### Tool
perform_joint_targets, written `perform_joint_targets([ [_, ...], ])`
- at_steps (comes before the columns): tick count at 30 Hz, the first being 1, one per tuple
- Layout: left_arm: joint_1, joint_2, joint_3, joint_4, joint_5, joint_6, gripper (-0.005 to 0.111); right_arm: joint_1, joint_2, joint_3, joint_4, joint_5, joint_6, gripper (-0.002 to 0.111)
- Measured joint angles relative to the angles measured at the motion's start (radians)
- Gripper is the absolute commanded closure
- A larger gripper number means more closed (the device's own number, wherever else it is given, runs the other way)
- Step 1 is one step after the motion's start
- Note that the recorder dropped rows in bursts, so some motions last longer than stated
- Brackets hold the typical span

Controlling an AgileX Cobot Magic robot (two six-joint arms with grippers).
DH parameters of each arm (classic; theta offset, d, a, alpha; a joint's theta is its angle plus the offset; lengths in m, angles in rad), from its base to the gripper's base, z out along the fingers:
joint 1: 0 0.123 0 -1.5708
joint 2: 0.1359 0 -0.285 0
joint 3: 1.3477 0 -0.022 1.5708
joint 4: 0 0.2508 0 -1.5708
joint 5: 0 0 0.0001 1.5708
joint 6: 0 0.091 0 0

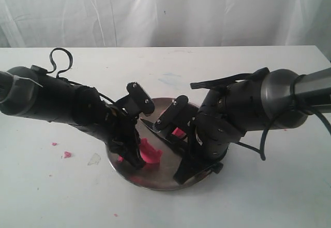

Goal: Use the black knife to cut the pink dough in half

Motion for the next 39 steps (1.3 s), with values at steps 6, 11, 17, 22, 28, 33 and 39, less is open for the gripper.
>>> perform_joint_targets([
  [6, -0.002, -0.168, 0.005, 0.041, 0.088, 0.0, 0.107, 0.0, 0.0, 0.0, 0.001, 0.002, -0.006, 0.108],
  [11, -0.002, -0.344, 0.005, 0.113, 0.165, 0.0, 0.107, 0.0, 0.0, -0.002, 0.001, 0.025, -0.008, 0.108],
  [17, -0.002, -0.516, 0.005, 0.153, 0.37, 0.0, 0.107, 0.0, 0.0, -0.037, -0.037, 0.113, 0.023, 0.108],
  [22, -0.002, -0.56, 0.005, 0.219, 0.595, -0.006, 0.107, 0.0, -0.003, -0.039, -0.088, 0.158, 0.081, 0.108],
  [28, -0.002, -0.56, 0.034, 0.27, 0.644, -0.116, 0.107, 0.0, -0.003, -0.039, -0.109, 0.167, 0.122, 0.108],
  [33, -0.002, -0.56, 0.131, 0.354, 0.523, -0.201, 0.107, 0.0, -0.003, -0.039, -0.103, 0.167, 0.118, 0.108],
  [39, -0.002, -0.56, 0.235, 0.389, 0.298, -0.236, 0.107, 0.018, -0.003, -0.039, -0.015, 0.163, -0.035, 0.108],
])
